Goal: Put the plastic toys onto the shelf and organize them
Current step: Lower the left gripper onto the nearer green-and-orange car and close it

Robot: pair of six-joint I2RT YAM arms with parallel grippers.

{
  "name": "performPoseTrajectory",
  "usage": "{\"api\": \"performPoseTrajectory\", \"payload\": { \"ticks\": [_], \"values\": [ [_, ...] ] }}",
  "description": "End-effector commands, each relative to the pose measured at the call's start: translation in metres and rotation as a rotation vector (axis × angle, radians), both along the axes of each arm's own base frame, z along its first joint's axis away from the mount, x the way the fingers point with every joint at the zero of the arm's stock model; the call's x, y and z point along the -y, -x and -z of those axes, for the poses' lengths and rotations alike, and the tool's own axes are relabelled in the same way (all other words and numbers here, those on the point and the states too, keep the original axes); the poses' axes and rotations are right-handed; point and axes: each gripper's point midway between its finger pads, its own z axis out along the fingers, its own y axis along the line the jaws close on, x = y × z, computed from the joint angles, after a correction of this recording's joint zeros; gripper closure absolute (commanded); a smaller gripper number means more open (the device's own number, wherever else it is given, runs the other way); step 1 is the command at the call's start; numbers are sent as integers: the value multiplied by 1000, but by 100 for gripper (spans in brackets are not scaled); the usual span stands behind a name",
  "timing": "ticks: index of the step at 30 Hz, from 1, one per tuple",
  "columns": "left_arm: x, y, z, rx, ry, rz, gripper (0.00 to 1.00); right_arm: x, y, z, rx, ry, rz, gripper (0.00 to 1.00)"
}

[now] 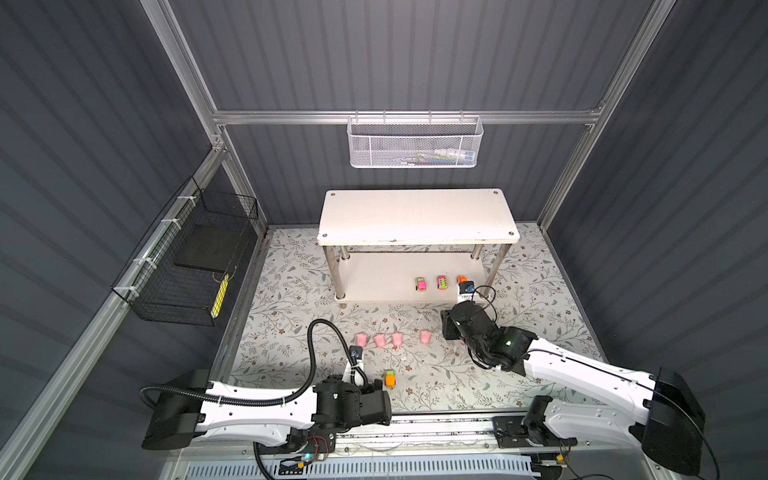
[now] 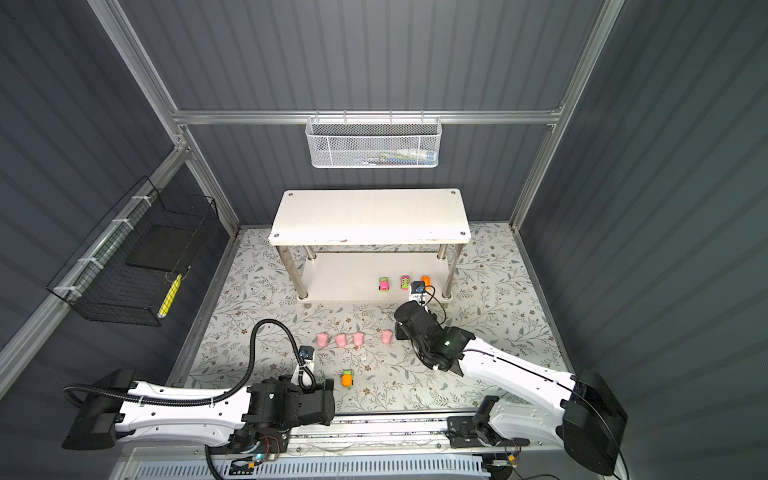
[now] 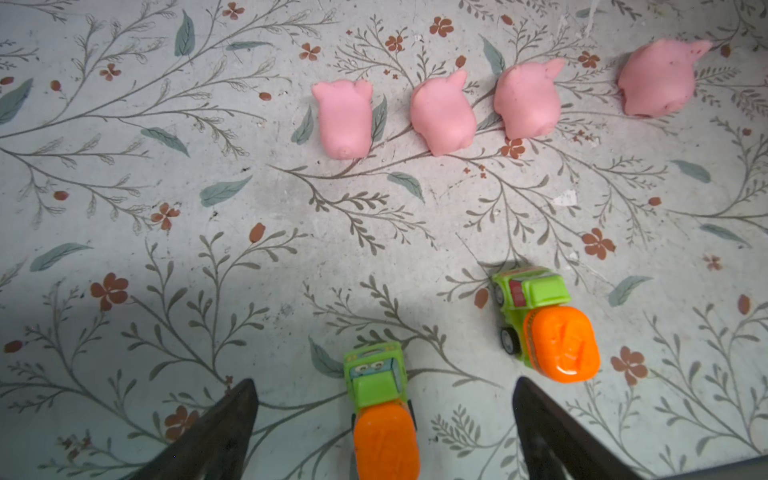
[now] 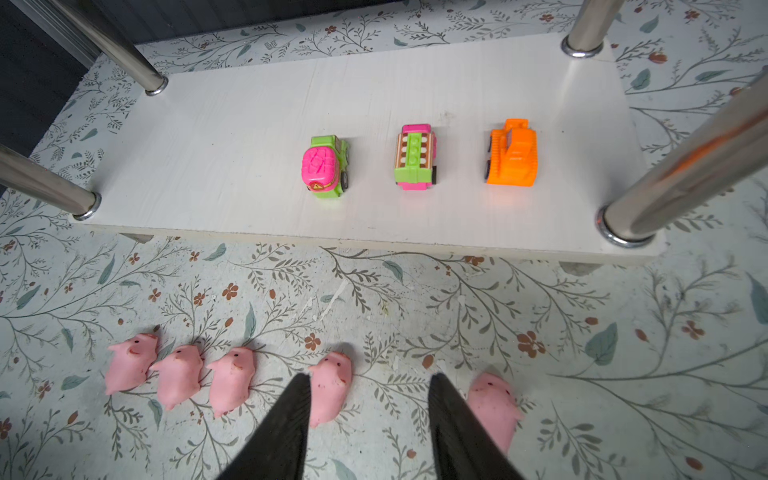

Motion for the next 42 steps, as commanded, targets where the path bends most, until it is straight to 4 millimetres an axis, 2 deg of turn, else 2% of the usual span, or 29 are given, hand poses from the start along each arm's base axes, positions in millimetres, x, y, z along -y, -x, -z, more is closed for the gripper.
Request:
{"api": "performPoseTrajectory", "payload": {
  "ticks": [1, 4, 15, 24, 30, 42],
  "values": [
    [-5, -1, -1, 19, 53, -72, 7, 3, 2, 4, -1, 0, 7, 51],
    [-4, 3, 0, 1, 67, -65, 8, 5, 4, -2, 15, -21, 5, 51],
    [-13, 19, 21, -106, 98, -84, 16, 7, 9, 7, 1, -40, 4, 51],
    [-4, 20, 25, -110, 45, -60, 25, 8, 10, 10, -3, -41, 7, 51],
    [-6, 19, 25, -106, 55, -69, 35, 7, 10, 13, -6, -39, 6, 51],
    [-3, 18, 24, -98, 31, -65, 43, 4, 8, 15, -9, -34, 0, 51]
  ]
}}
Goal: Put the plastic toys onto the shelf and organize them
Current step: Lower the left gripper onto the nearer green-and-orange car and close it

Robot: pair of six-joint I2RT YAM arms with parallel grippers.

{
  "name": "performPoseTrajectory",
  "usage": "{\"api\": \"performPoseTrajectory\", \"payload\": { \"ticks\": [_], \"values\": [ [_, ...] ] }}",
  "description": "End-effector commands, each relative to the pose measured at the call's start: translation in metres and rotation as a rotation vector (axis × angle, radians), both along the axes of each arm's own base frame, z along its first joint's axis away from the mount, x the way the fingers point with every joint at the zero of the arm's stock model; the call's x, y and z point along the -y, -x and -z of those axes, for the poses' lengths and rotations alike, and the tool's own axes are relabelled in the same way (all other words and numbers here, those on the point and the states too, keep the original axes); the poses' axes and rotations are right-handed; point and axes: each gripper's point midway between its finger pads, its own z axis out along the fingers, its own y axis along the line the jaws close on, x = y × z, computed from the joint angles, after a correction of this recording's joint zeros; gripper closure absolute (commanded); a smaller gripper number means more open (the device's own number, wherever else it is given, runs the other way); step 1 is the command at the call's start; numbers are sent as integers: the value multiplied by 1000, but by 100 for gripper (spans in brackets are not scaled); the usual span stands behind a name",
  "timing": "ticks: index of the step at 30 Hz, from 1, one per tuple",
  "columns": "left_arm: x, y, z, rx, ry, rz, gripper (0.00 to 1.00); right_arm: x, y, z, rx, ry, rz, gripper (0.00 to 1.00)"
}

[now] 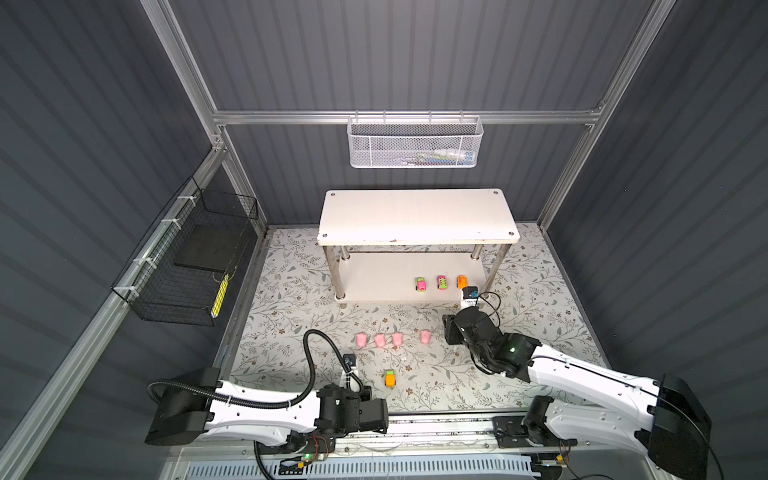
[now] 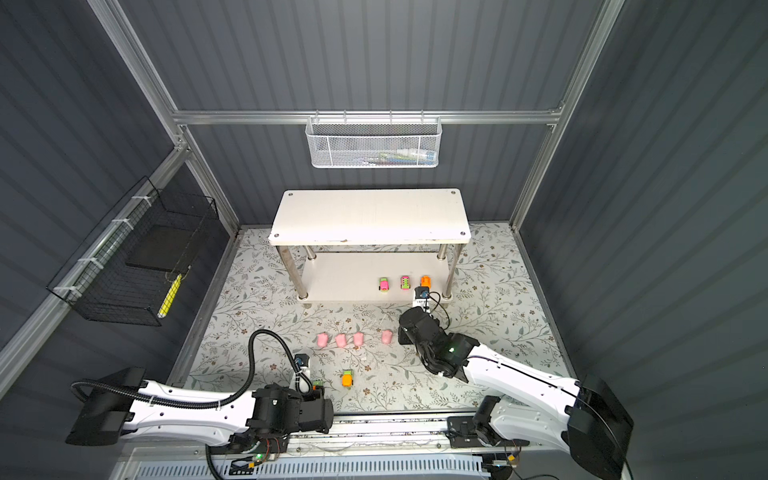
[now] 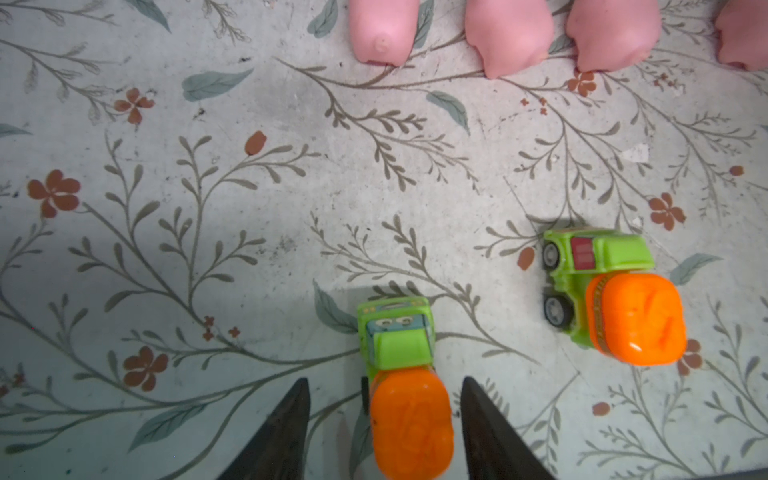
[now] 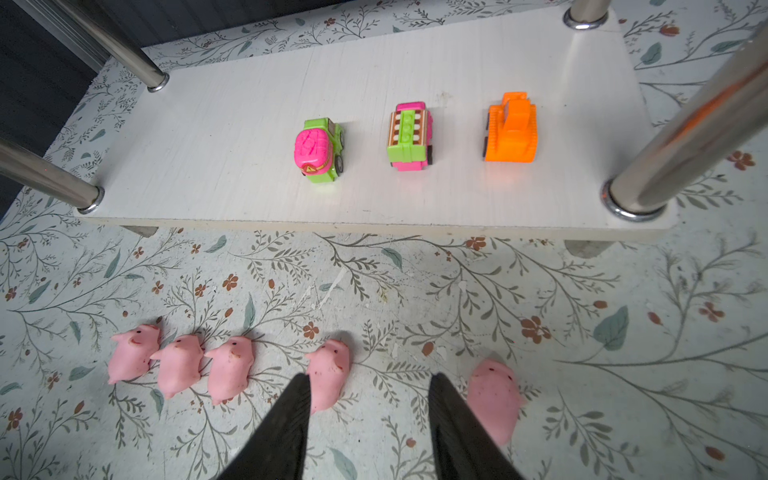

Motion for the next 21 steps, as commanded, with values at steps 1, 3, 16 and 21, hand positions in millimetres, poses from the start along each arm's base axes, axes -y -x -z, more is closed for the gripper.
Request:
{"api": "performPoseTrajectory", "payload": {
  "ticks": [1, 3, 16, 21],
  "values": [
    [6, -2, -7, 16, 2, 3, 44, -1, 0, 4, -5, 3, -1, 51],
    [6, -2, -7, 17, 0, 4, 46, -2, 0, 5, -7, 2, -1, 51],
    [4, -3, -7, 21, -4, -5, 63, -7, -2, 9, -20, 8, -14, 51],
    [5, -3, -8, 25, -8, -2, 71, -8, -2, 9, -21, 9, -16, 51]
  ]
}}
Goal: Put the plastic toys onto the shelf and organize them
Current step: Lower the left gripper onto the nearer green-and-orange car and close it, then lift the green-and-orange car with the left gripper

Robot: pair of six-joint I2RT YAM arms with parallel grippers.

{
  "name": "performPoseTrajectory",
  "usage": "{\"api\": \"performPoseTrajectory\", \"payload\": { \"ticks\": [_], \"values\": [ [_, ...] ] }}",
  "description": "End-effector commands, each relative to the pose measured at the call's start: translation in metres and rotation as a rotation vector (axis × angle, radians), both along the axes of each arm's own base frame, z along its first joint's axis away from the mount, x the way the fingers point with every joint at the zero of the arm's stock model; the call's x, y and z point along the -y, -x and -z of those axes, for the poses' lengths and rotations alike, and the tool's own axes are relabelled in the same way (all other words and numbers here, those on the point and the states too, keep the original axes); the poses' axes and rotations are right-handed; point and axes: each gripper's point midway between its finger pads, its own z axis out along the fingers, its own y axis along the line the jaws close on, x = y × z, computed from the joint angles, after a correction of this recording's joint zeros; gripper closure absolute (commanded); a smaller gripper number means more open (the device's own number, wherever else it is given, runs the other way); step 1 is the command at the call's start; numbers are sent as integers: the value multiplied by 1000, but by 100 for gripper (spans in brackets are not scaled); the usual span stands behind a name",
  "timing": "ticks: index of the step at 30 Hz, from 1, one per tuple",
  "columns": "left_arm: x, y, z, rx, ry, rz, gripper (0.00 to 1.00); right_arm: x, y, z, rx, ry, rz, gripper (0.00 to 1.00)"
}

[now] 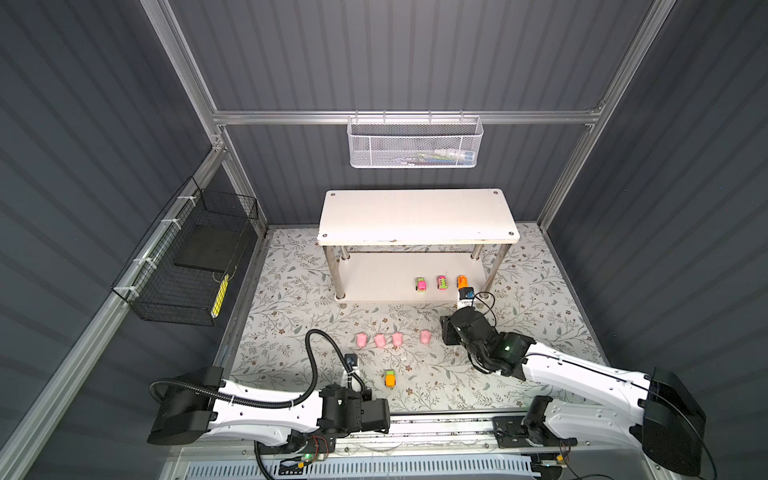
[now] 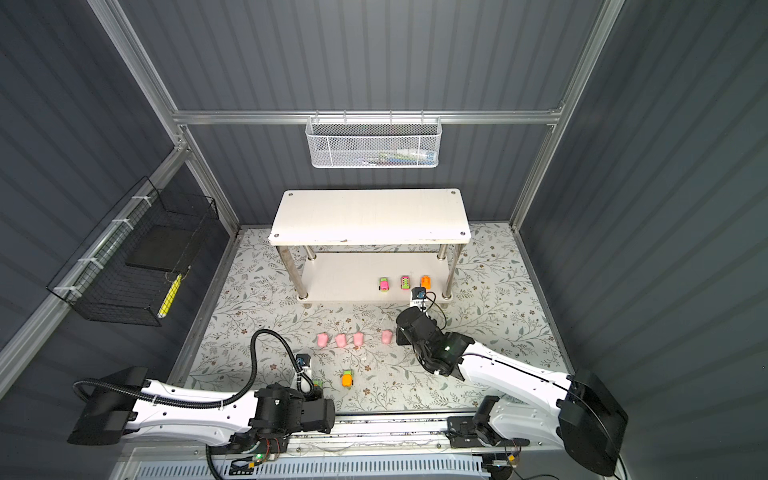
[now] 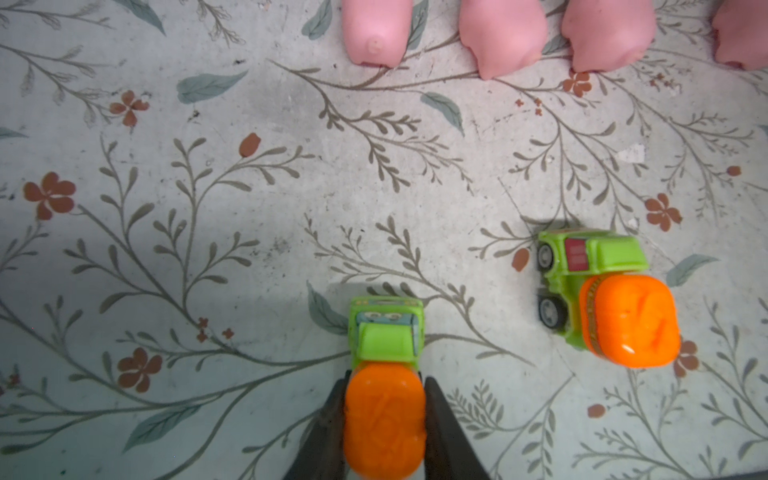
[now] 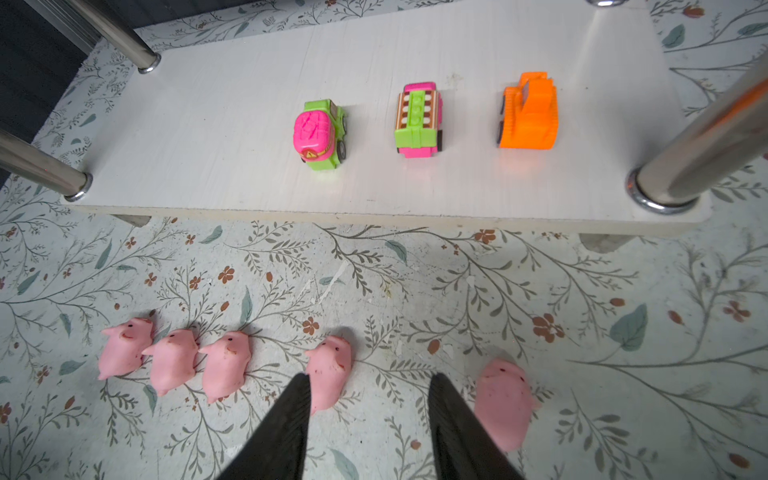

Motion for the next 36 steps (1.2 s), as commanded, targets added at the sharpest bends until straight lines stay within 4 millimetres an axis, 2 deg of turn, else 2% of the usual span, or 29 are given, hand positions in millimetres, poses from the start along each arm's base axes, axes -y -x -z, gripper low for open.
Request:
{"api": "performPoseTrajectory", "payload": {
  "ticks": [1, 10, 14, 21, 25, 26, 28, 32, 36],
  "values": [
    [2, -3, -7, 22, -8, -1, 71, -2, -1, -2, 6, -5, -1, 51],
    [-1, -4, -11, 34, -8, -12, 71, -2, -1, -2, 3, -7, -1, 51],
    [-4, -8, -22, 60, -18, -17, 71, -1, 0, -2, 4, -8, 0, 51],
    [-8, -20, -60, 149, -40, -22, 71, -1, -1, -7, 14, -14, -2, 51],
    [-11, -29, -91, 219, -47, -17, 71, 0, -1, -8, 16, -3, -3, 51],
    [-10, -31, -100, 238, -44, -15, 71, 2, 0, -17, 37, -20, -1, 51],
    [-10, -37, -116, 271, -45, -19, 70, 4, 0, -20, 46, -16, 0, 51],
    [-1, -53, -136, 297, -50, -16, 70, 5, -1, -23, 54, -12, 4, 51],
    [19, -72, -145, 311, -4, 6, 70, 4, -2, -27, 58, -19, 3, 51]
  ]
}}
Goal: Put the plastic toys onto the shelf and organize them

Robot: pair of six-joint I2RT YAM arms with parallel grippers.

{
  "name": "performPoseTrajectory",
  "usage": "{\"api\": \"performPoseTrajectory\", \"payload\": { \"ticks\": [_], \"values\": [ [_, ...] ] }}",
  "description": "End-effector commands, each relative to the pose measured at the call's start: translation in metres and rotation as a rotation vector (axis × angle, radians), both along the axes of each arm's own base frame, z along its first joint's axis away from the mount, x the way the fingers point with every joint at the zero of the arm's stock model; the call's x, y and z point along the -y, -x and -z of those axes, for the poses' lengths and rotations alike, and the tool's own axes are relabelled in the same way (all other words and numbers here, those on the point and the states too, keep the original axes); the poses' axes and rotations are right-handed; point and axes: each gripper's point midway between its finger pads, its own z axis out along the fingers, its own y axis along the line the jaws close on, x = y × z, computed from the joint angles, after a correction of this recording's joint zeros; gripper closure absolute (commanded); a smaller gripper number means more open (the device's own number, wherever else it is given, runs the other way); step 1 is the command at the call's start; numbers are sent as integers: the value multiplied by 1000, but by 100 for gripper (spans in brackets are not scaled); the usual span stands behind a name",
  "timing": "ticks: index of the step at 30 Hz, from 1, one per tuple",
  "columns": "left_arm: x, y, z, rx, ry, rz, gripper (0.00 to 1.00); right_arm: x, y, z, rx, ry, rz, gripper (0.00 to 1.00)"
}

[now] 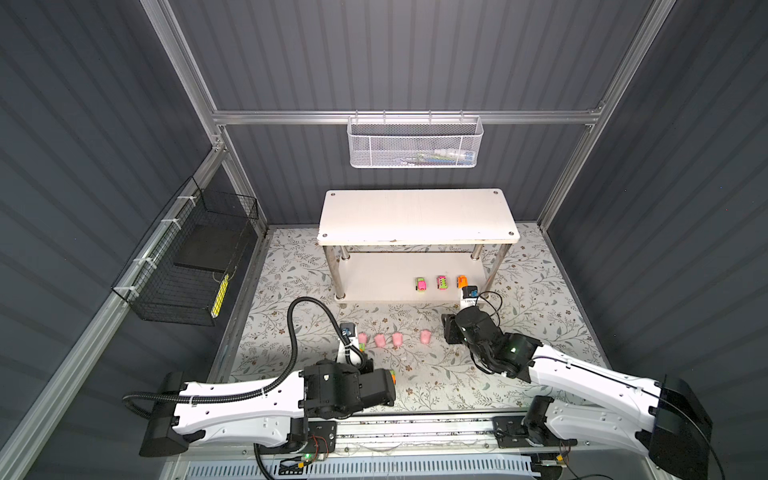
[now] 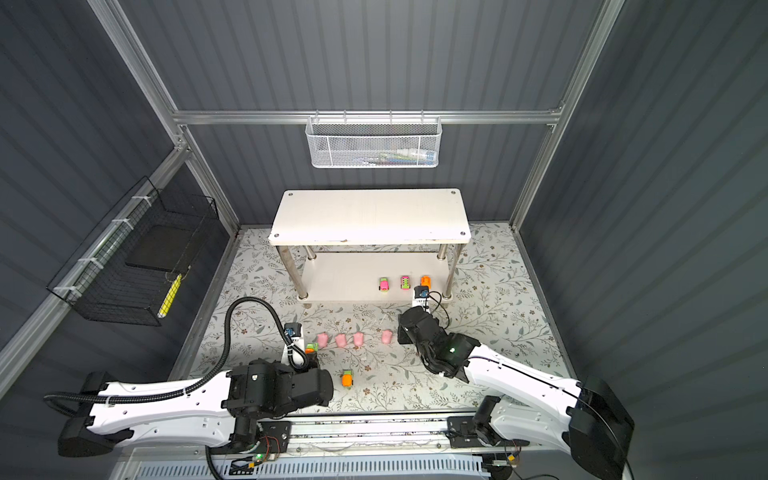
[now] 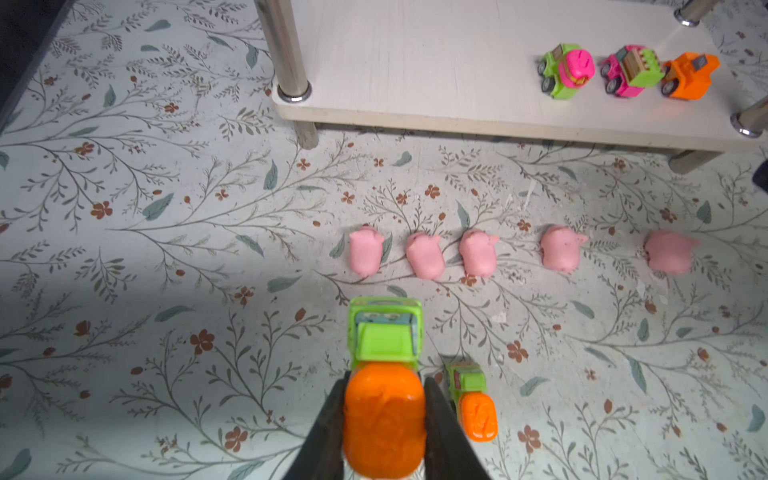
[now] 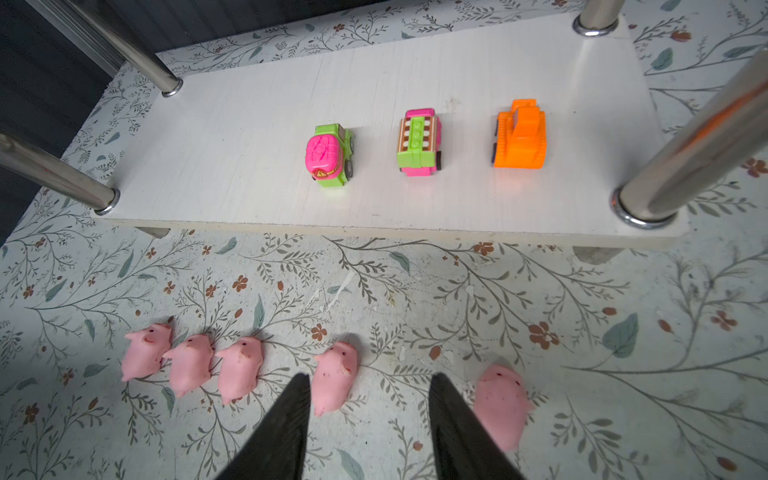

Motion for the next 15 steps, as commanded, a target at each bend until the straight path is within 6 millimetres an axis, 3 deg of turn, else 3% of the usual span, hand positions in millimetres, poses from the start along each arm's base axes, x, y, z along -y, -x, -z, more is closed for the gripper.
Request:
{"api": "performPoseTrajectory", "payload": {
  "ticks": [1, 6, 15],
  "values": [
    [17, -18, -16, 54, -24, 67, 69, 1, -3, -12, 25, 7, 6, 51],
    [45, -41, -22, 61, -6, 113, 68, 4, -2, -19, 40, 2, 9, 51],
    [99, -88, -17, 42, 18, 206, 68, 14, 0, -26, 65, 6, 25, 51]
  ]
}}
